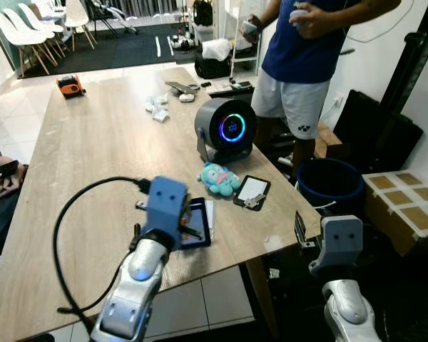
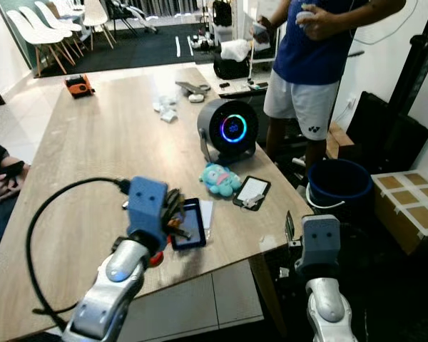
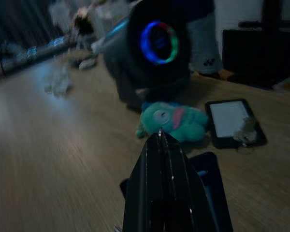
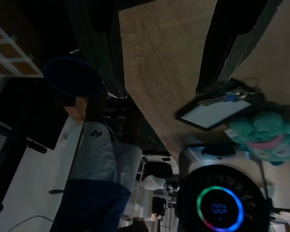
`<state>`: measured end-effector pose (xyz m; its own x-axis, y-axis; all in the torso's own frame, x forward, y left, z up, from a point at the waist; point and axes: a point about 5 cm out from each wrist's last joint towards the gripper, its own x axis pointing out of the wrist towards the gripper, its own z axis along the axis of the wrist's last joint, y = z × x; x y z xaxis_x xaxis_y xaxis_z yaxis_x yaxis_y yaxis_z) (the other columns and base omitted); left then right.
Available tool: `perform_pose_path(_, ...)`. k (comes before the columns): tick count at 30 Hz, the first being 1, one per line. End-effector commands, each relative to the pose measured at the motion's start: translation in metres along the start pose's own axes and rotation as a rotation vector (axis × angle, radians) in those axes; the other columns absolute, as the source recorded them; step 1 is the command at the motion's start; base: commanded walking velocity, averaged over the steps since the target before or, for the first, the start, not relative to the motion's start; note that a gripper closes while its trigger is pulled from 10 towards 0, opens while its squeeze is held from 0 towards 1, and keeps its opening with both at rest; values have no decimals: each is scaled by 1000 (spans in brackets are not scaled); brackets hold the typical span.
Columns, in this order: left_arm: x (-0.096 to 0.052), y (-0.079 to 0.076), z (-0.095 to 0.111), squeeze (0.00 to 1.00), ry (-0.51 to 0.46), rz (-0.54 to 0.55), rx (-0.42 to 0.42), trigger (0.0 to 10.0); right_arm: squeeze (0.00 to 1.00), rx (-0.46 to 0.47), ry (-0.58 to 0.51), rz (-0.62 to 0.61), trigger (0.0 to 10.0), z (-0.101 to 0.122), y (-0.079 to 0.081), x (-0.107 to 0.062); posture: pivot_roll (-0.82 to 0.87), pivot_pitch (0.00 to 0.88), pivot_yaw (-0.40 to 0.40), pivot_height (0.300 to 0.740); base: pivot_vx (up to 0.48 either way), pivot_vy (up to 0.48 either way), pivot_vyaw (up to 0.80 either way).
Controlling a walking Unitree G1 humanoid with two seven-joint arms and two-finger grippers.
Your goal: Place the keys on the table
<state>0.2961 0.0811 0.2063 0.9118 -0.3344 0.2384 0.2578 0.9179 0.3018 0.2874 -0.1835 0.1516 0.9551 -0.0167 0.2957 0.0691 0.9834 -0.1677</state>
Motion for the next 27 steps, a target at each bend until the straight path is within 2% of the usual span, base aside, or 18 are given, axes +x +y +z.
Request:
perform_pose_path(1,0,-3,-4,0,7,-22,62,10000,0,9,11,8,10000,-3,4,-2,-21,165,91,740,0,0,0)
perform_pose_path(4,4,-9,-4,0,12,-30,64,10000,0,11,9,10,10000,-3,5,-1,-24,166,93,740,0,0,0)
perform_pose_path(5,7,-15,-2,0,9,-35,50,10000,0,13,7,11,10000,-2,6,-1,-25,166,93,740,0,0,0)
perform_pose_path(11,13,-23,5,0,-5,-35,-22,10000,0,14,7,12,10000,-2,6,-1,-25,168,94,740,0,0,0)
perform_pose_path(12,14,-25,8,39,-9,-38,-42,10000,0,15,7,12,10000,-2,7,-1,-25,168,94,740,0,0,0)
perform_pose_path(13,16,-27,10,718,-14,-47,-66,10000,0,15,7,13,10000,-2,7,-1,-25,169,94,740,0,0,0)
perform_pose_path(14,17,-30,12,718,-17,-53,-80,10000,0,15,7,13,10000,-2,7,-1,-25,169,94,740,0,0,0)
perform_pose_path(15,18,-34,14,1000,-26,-66,-99,10000,0,16,7,13,10000,-2,8,-1,-25,169,94,740,0,0,0)
perform_pose_path(20,18,-39,16,1000,-31,-89,-138,10000,0,18,7,11,10000,-2,8,-2,-27,172,100,740,0,0,0)
perform_pose_path(26,14,-37,14,1000,-5,-75,-262,10000,0,18,12,8,10000,-3,8,-4,-25,173,101,740,0,0,0)
perform_pose_path(27,14,-37,14,1000,-5,-75,-262,10000,0,18,12,8,10000,-3,8,-4,-25,173,101,740,0,0,0)
